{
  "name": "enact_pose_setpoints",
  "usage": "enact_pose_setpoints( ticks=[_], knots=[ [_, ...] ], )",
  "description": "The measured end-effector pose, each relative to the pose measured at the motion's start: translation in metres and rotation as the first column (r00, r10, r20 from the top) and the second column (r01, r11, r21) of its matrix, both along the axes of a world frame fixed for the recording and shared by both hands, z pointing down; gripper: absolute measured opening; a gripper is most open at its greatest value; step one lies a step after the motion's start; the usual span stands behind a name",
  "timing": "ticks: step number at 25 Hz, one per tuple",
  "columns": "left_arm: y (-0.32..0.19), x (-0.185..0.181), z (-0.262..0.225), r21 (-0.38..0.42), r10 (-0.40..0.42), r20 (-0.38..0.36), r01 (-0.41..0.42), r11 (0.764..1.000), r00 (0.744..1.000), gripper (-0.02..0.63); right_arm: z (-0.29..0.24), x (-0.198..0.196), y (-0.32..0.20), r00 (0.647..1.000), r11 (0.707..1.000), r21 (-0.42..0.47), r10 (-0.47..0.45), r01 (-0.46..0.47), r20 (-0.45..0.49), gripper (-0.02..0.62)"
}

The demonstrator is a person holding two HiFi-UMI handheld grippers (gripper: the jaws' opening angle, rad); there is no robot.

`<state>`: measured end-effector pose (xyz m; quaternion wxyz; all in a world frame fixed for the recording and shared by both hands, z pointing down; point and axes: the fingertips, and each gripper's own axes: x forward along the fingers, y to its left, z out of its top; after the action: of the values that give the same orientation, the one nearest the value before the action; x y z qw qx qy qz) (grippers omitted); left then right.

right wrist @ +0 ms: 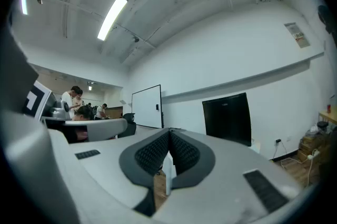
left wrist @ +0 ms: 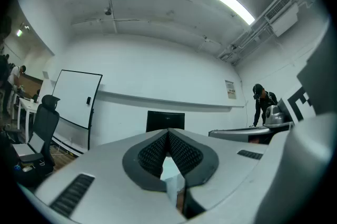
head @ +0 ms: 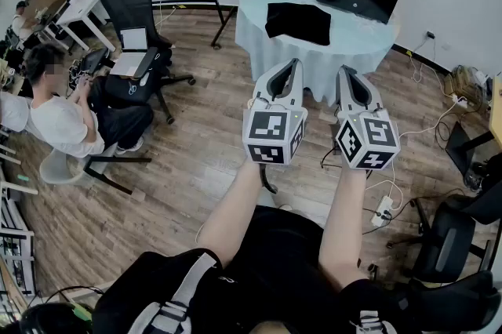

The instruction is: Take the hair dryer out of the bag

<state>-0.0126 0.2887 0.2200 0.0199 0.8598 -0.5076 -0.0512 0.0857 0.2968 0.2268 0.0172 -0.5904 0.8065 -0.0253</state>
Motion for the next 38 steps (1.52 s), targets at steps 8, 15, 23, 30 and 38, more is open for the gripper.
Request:
enact_pose_setpoints(
  ticks=[8, 15, 23, 30, 38],
  knots=[
    [-0.008, -0.006, 0.004, -0.014, -0.022, -0.01, 0.022, 1.0, 1.0, 0.014, 0.005, 0.004, -0.002, 1.0, 1.0, -0.007, 0.011, -0.011, -0.008, 0.005],
    [-0.014, -0.014, 0.007, -0.033, -0.036, -0.019, 0.035, 0.999, 0.999, 0.015, 0.001, 0.019, -0.004, 0.998, 0.998, 0.016, 0.062, -0.062, 0.023, 0.005],
    [-0.029, -0.042, 0.005, -0.021, -0.095, 0.015, 0.095, 0.995, 0.995, 0.014, -0.001, 0.01, -0.028, 0.998, 0.999, 0.023, 0.043, -0.044, 0.055, 0.005],
    [-0.064, -0.013, -0.005, 0.066, -0.039, 0.077, 0.034, 0.997, 0.996, 0.014, -0.01, 0.006, -0.07, 0.999, 0.998, 0.055, 0.041, -0.042, 0.022, 0.005],
    [-0.149, 0.025, 0.009, 0.08, 0.013, 0.077, -0.019, 0.997, 0.997, 0.015, 0.009, 0.068, -0.149, 0.991, 0.991, 0.012, 0.134, -0.135, 0.024, 0.005]
  ],
)
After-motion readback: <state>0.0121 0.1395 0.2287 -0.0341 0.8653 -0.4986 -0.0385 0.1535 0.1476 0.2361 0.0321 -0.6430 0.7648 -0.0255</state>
